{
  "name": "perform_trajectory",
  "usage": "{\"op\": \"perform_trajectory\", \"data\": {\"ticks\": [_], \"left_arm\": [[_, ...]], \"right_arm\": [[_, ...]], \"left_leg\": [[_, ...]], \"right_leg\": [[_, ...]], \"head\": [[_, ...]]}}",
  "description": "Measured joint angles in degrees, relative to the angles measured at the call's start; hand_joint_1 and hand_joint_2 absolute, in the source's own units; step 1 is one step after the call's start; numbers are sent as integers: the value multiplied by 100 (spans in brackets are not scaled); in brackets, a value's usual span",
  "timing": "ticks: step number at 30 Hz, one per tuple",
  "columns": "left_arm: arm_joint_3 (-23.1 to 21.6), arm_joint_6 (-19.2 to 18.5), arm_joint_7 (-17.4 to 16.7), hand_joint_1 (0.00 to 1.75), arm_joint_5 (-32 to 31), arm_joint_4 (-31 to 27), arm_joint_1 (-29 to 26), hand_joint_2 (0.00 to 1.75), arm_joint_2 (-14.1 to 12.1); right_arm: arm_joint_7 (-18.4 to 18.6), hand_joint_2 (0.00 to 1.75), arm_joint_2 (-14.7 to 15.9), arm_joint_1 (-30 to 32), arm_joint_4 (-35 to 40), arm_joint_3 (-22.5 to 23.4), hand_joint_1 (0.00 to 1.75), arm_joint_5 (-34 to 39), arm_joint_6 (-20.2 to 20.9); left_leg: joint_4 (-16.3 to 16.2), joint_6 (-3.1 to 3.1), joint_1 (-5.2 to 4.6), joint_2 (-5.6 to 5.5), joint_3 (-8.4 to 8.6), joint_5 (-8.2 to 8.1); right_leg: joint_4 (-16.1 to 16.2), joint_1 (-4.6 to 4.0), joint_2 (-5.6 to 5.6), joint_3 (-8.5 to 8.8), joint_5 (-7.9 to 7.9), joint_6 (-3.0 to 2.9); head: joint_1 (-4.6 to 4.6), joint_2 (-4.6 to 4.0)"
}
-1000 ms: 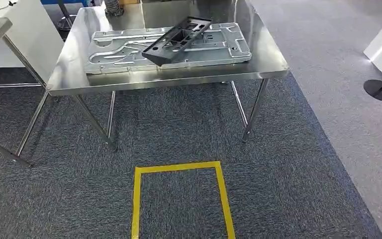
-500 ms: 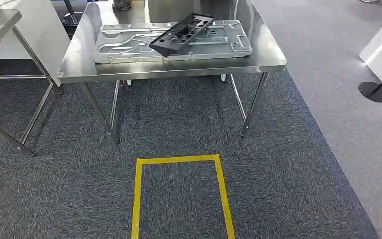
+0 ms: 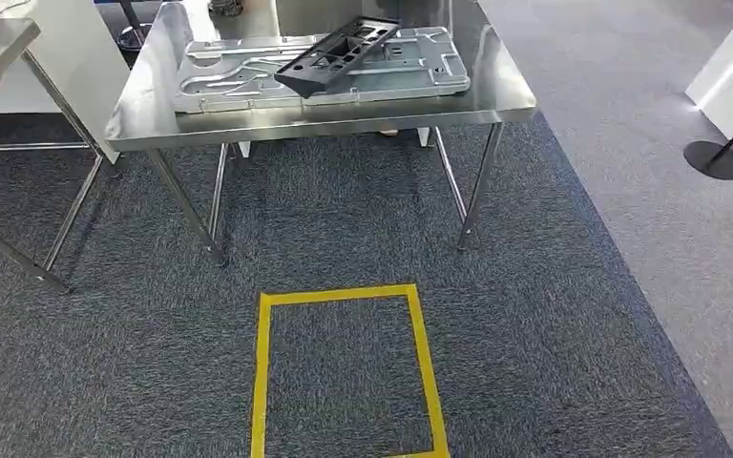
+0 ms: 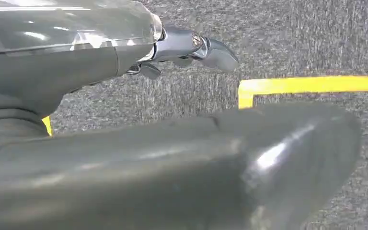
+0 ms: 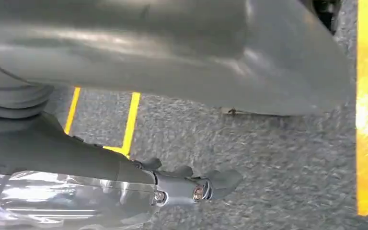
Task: Take the parts from the cabinet and place them on the table.
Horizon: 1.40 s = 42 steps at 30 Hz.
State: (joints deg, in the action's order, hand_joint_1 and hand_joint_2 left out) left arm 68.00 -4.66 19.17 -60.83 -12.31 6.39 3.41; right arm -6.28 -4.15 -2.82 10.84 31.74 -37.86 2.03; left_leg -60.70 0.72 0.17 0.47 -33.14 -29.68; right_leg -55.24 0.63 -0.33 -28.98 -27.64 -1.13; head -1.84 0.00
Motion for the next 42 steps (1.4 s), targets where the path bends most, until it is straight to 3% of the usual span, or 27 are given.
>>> {"op": "perform_trajectory", "data": {"ticks": [2,3,4,5,7,8,9,10,11,12,15,16,22,23,24,30,31,34,35,42], "left_arm": [[-2,0,0,0,2,0,-1,0,2],[-4,0,0,0,4,0,-2,0,2],[-4,2,0,0,9,0,-5,0,2],[-4,2,0,0,11,0,-7,0,0],[-4,2,6,0,20,0,-1,0,-2],[-4,2,11,0,24,0,6,0,-2],[-11,0,9,0,24,7,26,0,11],[-20,-2,0,0,28,7,24,175,9],[-26,-9,-13,0,44,7,15,175,9],[-24,-17,-26,0,87,9,4,175,9],[-24,-17,-4,0,151,9,-38,175,9],[-22,-17,0,0,157,9,-49,175,9],[-122,-125,-68,0,316,11,-102,175,7],[-201,-122,-89,0,387,11,-126,0,7],[-304,-116,-131,0,499,11,-150,0,7],[-1006,-39,-372,0,1255,-31,-312,0,-24],[-1131,-20,-413,0,1380,-42,-338,0,-33],[-1525,17,-524,0,1730,-94,-415,0,-55],[-1678,24,-564,0,1860,-114,-447,0,-66],[-2655,118,-835,0,2718,-262,-649,0,-103]], "right_arm": [[16,0,-4,2,0,2,0,0,4],[26,175,-2,6,0,2,0,-2,4],[29,175,-2,15,-2,2,0,-4,4],[35,175,-2,17,-2,2,0,-11,4],[171,175,-4,8,-2,2,0,-39,-53],[335,175,-11,0,-2,2,0,-77,-156],[591,175,0,-10,0,2,0,-141,-299],[781,175,-7,-24,-2,2,0,-190,-397],[978,175,-7,-24,-2,2,0,-243,-475],[1084,0,-7,-24,-2,2,0,-275,-527],[940,0,-4,-8,-2,2,0,-295,-498],[876,175,-2,-11,-2,2,0,-295,-483],[726,175,15,-2,2,-30,0,-239,-378],[726,175,24,12,4,-56,0,-180,-378],[724,0,37,25,9,-98,0,-113,-376],[715,0,96,141,96,-402,0,422,-326],[713,175,107,162,116,-461,0,508,-319],[711,175,122,217,175,-631,0,756,-313],[711,0,133,243,199,-698,0,846,-313],[700,0,188,397,359,-1167,0,1425,-304]], "left_leg": [[-1027,49,22,-1,-416,-531],[-1430,59,24,-1,-572,-672],[-1522,60,26,-1,-588,-652],[-1285,53,28,-1,-431,-488],[-240,21,34,0,163,-13],[285,12,49,-1,460,133],[462,97,67,-9,502,-25],[444,-62,81,-26,469,91],[436,-41,73,-25,455,81],[430,-67,49,-25,449,75],[419,-97,15,-23,423,94],[416,-107,6,-21,415,99],[414,-146,-20,-23,381,124],[413,-148,-21,-23,381,125],[413,-148,-21,-23,380,125],[413,-149,-20,-23,377,127],[413,-149,-20,-23,377,128],[413,-149,-18,-23,377,128],[413,-149,-18,-23,376,129],[414,-150,-17,-23,375,131]], "right_leg": [[-11,-22,-1,-78,44,-21],[-20,-29,0,-118,64,-17],[-35,-32,4,-146,79,-5],[-51,-31,4,-160,84,2],[-87,-31,7,-168,87,14],[-118,-45,7,-174,81,30],[-169,-103,18,-213,59,36],[-186,-124,19,-221,60,26],[-180,-127,23,-232,70,39],[-177,-121,24,-238,86,64],[-169,-90,26,-257,115,109],[-167,-81,30,-264,126,128],[-157,-51,29,-295,156,176],[-157,-51,30,-296,157,176],[-156,-50,30,-297,158,178],[-156,-49,30,-302,162,183],[-156,-49,29,-302,162,183],[-157,-48,29,-304,162,183],[-157,-48,29,-304,162,182],[-158,-50,29,-305,162,182]], "head": [[-2,0],[0,0],[0,0],[0,0],[0,0],[0,0],[0,0],[0,0],[0,0],[0,0],[0,0],[0,0],[0,0],[0,0],[0,0],[0,0],[0,0],[0,0],[0,0],[0,0]]}}
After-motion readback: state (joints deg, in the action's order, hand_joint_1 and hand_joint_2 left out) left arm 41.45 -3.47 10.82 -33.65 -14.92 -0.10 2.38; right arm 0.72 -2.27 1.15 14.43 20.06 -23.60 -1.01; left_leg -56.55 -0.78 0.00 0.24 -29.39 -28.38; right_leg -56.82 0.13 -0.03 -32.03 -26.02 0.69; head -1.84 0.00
